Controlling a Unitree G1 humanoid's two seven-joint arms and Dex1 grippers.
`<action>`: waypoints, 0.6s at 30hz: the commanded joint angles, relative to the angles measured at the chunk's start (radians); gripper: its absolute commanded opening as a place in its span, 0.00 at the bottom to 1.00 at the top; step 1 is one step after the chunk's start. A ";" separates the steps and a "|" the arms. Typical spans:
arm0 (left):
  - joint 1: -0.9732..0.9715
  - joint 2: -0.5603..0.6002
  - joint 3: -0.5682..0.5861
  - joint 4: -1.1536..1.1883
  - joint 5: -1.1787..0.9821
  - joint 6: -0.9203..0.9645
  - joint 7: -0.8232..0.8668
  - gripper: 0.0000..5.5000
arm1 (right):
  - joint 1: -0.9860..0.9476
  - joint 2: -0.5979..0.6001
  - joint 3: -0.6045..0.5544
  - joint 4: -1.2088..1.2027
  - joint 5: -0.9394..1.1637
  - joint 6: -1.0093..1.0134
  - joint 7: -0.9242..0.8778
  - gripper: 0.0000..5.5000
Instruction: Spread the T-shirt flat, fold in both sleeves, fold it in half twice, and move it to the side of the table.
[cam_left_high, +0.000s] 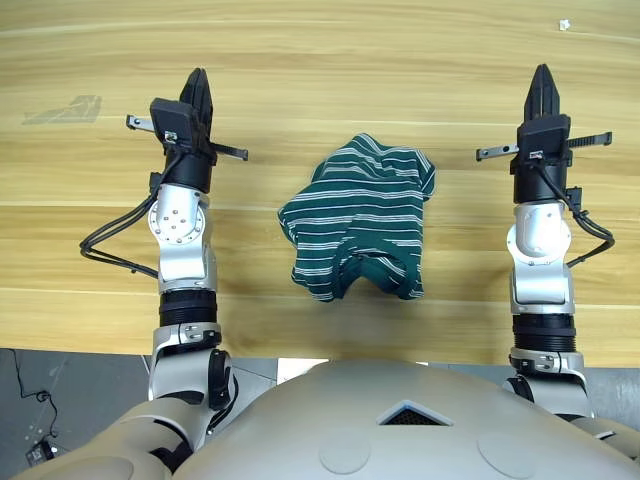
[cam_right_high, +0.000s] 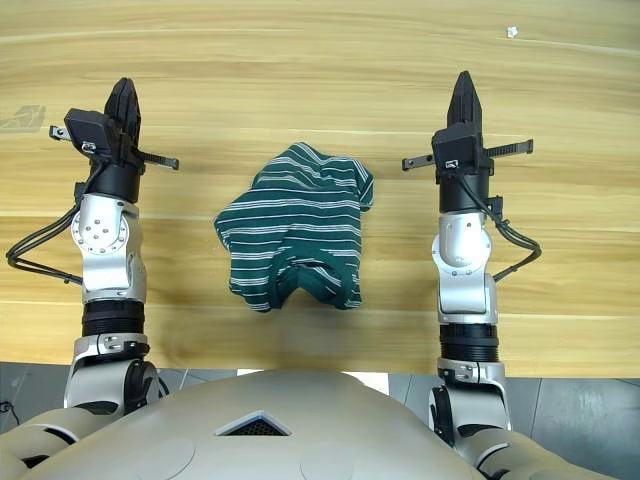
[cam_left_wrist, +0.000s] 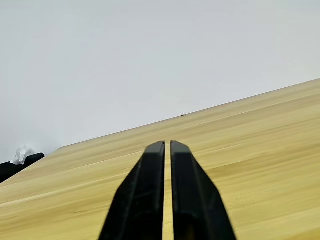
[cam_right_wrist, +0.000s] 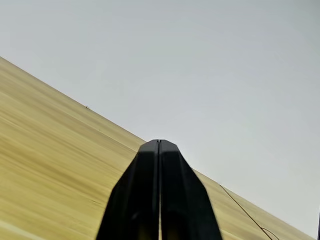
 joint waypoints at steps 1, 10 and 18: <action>0.233 0.114 -0.093 -0.341 -0.082 0.045 -0.215 0.19 | 0.185 -0.108 0.103 -0.229 0.113 0.035 0.255 0.16; 0.768 0.487 -0.356 -0.687 0.041 0.121 -0.609 0.44 | 0.603 -0.464 0.314 -0.489 0.076 -0.046 0.651 0.45; 0.697 0.472 -0.423 -0.617 0.125 0.132 -0.597 0.56 | 0.559 -0.449 0.329 -0.463 -0.009 -0.009 0.640 0.59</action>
